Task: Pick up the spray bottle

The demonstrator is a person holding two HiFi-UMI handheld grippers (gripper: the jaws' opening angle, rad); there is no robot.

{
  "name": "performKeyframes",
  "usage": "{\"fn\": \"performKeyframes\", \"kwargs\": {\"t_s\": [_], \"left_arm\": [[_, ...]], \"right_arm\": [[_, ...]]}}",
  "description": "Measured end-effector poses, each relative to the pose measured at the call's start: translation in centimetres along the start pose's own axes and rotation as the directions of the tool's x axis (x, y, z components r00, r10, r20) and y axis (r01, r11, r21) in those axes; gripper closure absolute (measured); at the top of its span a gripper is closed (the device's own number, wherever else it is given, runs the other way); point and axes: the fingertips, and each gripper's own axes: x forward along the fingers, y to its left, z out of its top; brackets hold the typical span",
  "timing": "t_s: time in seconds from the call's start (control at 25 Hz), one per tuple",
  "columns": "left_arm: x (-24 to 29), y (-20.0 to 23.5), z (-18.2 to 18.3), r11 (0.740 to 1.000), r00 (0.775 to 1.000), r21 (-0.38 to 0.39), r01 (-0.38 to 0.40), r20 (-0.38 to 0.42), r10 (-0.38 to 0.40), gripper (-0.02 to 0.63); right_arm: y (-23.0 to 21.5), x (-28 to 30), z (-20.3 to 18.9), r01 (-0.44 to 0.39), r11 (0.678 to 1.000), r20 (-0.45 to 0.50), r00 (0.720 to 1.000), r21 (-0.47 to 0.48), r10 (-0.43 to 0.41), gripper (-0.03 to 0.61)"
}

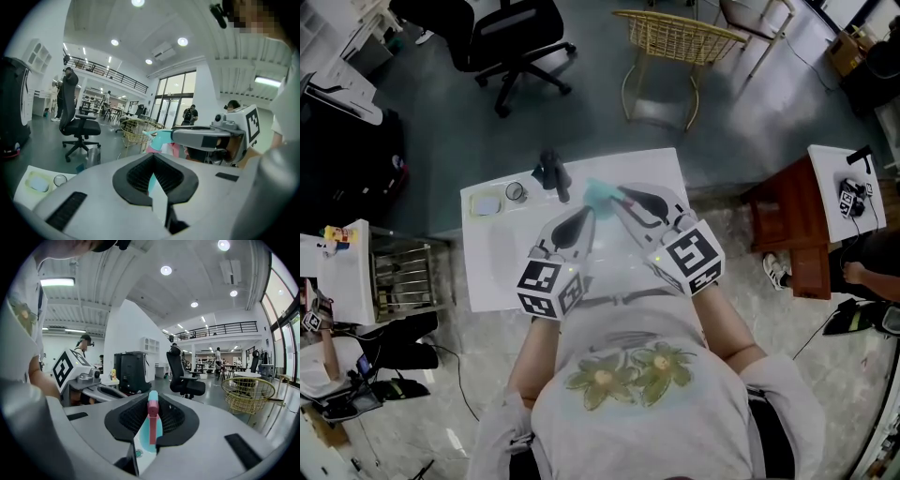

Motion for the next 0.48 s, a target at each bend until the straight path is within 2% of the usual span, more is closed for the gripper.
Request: {"fn": "performKeyframes", "kwargs": {"t_s": [0.48], "left_arm": [[-0.9,-0.4,1.1,1.000,0.999,-0.009,0.017,0.040,-0.017,0.604]], "right_arm": [[0.7,-1.1,1.5,-0.007,1.000,0.013,1.000,-0.020,0.007,0.508]]}}
